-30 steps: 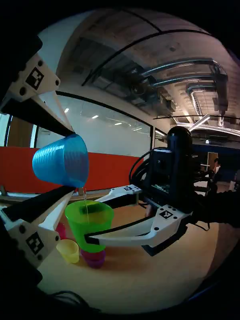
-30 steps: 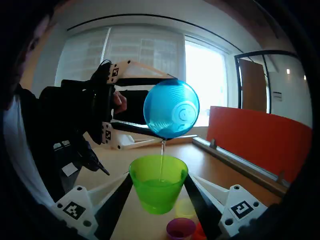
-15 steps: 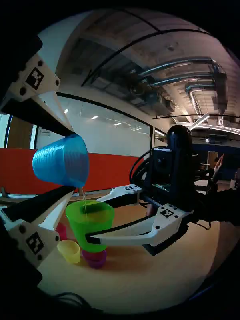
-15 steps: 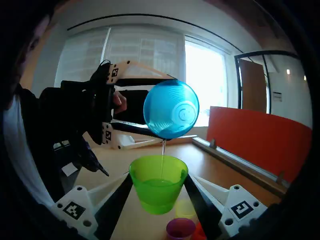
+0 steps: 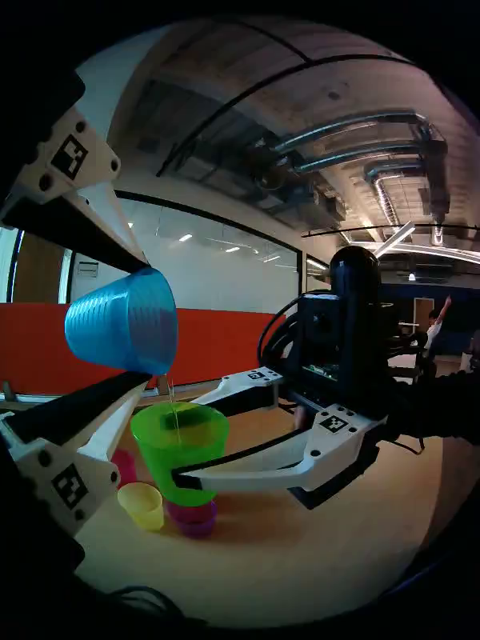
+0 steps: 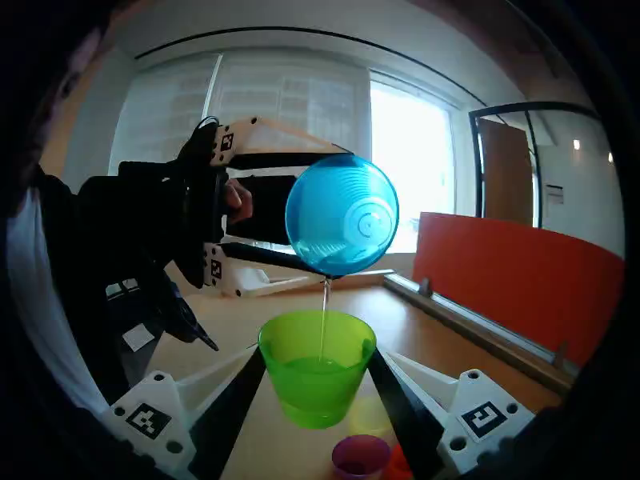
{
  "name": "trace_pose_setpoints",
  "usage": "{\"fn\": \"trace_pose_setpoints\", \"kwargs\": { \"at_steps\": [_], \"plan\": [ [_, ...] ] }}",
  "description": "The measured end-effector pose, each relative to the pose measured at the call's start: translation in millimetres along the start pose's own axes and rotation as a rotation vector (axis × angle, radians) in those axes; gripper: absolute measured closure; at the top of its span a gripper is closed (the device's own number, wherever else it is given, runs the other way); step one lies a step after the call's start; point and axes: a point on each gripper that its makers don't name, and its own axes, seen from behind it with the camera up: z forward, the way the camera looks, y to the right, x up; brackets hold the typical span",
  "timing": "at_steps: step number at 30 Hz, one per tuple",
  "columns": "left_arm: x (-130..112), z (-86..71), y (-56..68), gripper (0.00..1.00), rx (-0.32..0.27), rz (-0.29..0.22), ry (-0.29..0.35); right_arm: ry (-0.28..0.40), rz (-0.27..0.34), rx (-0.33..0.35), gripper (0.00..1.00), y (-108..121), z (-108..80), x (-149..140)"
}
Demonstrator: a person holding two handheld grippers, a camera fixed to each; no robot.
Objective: Pour water
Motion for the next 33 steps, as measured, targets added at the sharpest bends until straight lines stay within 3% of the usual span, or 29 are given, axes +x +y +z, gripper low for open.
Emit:
{"fn": "trace_pose_setpoints", "kwargs": {
  "at_steps": [33],
  "plan": [
    [3.2,-5.2,5.6,0.13,-0.003,0.053,-0.004,0.004,-0.005,0.001,0.09,-1.7,2.5,1.8]
  ]
}}
